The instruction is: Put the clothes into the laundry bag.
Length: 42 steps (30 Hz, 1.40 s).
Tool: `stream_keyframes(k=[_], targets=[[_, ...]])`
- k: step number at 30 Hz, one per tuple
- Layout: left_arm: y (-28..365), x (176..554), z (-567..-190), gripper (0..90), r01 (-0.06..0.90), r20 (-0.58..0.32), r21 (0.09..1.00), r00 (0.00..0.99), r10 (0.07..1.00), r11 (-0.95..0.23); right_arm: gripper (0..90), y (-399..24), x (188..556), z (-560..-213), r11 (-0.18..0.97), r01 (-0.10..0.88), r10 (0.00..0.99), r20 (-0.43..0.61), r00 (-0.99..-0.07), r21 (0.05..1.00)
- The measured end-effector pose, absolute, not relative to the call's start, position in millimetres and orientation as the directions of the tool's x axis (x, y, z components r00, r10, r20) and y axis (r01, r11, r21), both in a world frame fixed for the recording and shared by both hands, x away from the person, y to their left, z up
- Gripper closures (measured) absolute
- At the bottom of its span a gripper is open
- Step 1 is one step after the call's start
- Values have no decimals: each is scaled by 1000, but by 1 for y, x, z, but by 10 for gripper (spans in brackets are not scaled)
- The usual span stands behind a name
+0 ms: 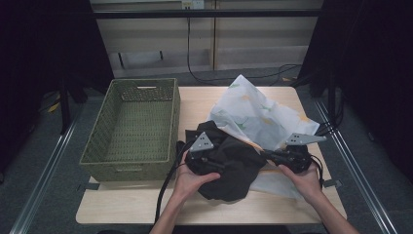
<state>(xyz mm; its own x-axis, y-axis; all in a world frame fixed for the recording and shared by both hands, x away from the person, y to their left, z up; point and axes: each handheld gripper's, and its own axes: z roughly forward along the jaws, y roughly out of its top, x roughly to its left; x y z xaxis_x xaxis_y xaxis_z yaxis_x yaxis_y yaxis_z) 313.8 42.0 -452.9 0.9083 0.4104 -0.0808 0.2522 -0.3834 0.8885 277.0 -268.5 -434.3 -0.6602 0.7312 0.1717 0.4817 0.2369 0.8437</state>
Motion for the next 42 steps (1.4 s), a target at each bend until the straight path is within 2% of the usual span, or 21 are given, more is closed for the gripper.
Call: stream_keyframes(k=[1,2,4,5,6,7,11,14,19,23,27,29,31,33,34,38,42], targets=[[39,316,-461,161,267,-74,859,909,409,-438,893,-269,277,-434,235,481,734,170,-657,845],[38,319,-467,129,289,-84,837,907,414,-465,892,-270,278,-435,234,481,738,168,-654,845],[34,322,-478,122,303,-98,808,914,393,-506,892,-271,279,-435,237,482,746,160,-647,843],[32,323,-482,147,311,-119,802,920,374,-510,892,-272,279,-435,237,481,748,158,-645,844],[30,322,-485,220,302,-122,791,930,347,-531,892,-273,279,-435,238,479,751,152,-642,845],[28,320,-487,255,293,-109,780,934,341,-553,891,-273,280,-436,239,481,756,149,-638,844],[23,309,-492,300,286,-112,786,938,329,-548,887,-277,284,-438,225,489,770,153,-619,843],[13,297,-492,307,288,-119,783,939,322,-551,883,-278,287,-440,218,493,775,158,-612,843],[-1,280,-491,300,256,-122,772,958,259,-582,868,-278,289,-442,210,499,784,160,-600,841],[2,279,-483,257,254,-134,778,961,243,-574,864,-277,290,-442,216,497,782,156,-603,840],[18,279,-468,215,219,-101,814,966,240,-538,850,-278,289,-441,211,492,779,159,-606,844],[27,283,-461,147,206,-60,820,959,278,-534,838,-278,288,-439,209,489,775,162,-611,847],[33,290,-462,106,221,-54,824,947,316,-522,811,-277,287,-436,208,483,769,163,-618,851],[32,294,-468,67,200,15,809,933,360,-552,768,-275,287,-432,213,468,758,157,-633,858],[31,297,-475,48,228,-39,819,938,345,-526,753,-273,286,-430,211,466,749,164,-642,860],[25,305,-500,3,296,-140,792,939,314,-534,707,-266,287,-419,210,441,731,159,-664,873],[21,301,-501,0,262,-124,770,956,267,-582,693,-256,292,-413,224,431,724,147,-674,874]])
